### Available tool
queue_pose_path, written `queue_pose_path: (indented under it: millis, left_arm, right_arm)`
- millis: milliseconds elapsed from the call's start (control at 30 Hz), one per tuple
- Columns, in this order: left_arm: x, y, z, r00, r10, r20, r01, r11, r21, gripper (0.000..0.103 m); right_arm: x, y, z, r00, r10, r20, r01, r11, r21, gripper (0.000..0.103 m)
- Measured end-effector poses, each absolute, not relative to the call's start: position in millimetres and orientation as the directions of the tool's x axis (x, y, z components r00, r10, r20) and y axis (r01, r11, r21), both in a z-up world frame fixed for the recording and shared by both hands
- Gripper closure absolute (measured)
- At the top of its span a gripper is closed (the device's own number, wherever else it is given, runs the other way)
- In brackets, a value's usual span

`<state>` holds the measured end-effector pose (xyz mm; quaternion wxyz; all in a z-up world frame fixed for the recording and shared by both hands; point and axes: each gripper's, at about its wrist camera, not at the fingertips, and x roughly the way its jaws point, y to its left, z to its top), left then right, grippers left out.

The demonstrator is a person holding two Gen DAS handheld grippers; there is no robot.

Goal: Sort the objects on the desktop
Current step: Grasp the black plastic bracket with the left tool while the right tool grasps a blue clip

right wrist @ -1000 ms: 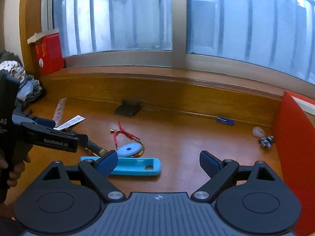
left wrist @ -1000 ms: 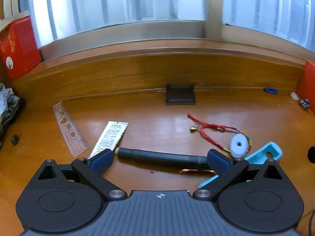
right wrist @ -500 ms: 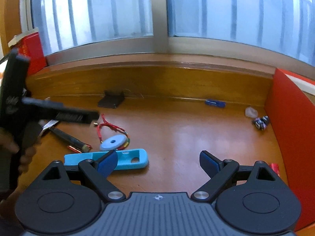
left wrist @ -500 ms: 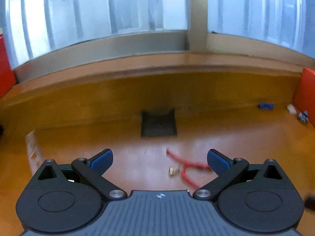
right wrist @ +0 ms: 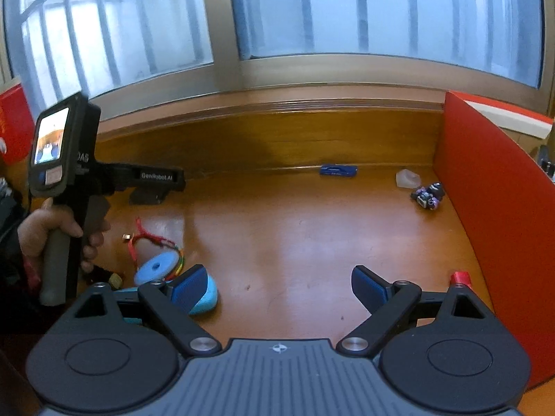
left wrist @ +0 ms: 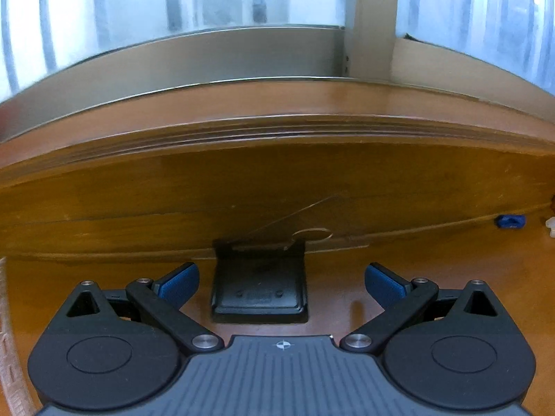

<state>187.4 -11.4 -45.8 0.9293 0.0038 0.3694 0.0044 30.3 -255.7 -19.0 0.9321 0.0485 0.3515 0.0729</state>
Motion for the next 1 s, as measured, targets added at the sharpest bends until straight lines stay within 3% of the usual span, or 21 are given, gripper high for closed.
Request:
queue_pose_path:
  millis: [200, 367, 633, 733, 1000]
  left_arm:
    - [197.8, -1.5, -53.3, 0.693, -0.037, -0.720, 0.005, 0.999, -0.047, 0.002]
    - [199.4, 1.7, -56.8, 0.689, -0.021, -0.724, 0.013, 1.000, -0.017, 0.003]
    - [196.6, -3.7, -62.3, 0.694, -0.010, -0.720, 0.028, 1.000, 0.012, 0.006]
    - [198.4, -3.4, -64.0, 0.684, -0.011, -0.729, 0.031, 0.999, 0.014, 0.000]
    - [198.8, -2.9, -66.5, 0.678, -0.011, -0.735, 0.034, 0.999, 0.016, 0.000]
  right_arm:
    - [70.2, -258.0, -3.6, 0.767, 0.208, -0.607, -0.105, 0.974, 0.201, 0.011]
    - [103.0, -259.9, -6.0, 0.781, 0.209, -0.589, -0.091, 0.970, 0.224, 0.011]
    - [177.1, -274.5, -41.6, 0.778, -0.002, -0.629, 0.115, 0.984, 0.139, 0.015]
    - [195.8, -276.7, -54.9, 0.767, -0.032, -0.641, 0.151, 0.980, 0.132, 0.016]
    - [218.0, -274.4, -74.0, 0.767, -0.058, -0.639, 0.168, 0.979, 0.113, 0.024]
